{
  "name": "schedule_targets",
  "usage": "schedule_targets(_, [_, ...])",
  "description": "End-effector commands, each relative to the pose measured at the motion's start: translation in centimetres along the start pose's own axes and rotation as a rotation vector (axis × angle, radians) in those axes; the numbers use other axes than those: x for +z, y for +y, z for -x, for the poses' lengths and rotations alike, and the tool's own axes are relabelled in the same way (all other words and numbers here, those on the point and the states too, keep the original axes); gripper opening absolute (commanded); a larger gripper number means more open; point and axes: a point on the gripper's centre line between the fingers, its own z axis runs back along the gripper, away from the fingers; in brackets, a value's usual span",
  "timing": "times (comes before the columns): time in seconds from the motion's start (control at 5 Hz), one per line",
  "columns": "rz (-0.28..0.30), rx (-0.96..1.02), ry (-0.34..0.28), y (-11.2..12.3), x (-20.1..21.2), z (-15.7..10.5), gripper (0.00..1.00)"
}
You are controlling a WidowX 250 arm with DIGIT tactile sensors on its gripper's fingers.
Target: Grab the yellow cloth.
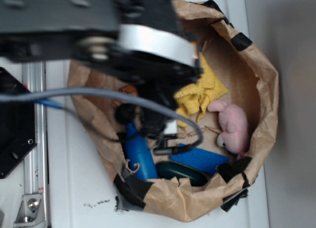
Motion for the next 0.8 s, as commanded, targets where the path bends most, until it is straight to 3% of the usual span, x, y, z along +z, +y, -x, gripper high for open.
schedule_targets(0.0, [-0.037,-0.069,0.075,-0.1,-5.2,-0.2,1.00])
schedule_targets(0.2, [-0.087,-0.071,0.109,0.7,-7.4,0.3,1.00])
schedule_targets(0.4, [-0.166,0.016,0.096,1.7,-8.8,-1.5,1.00])
schedule_targets(0.6, [-0.163,0.011,0.129,2.7,-10.5,-2.4,1.00])
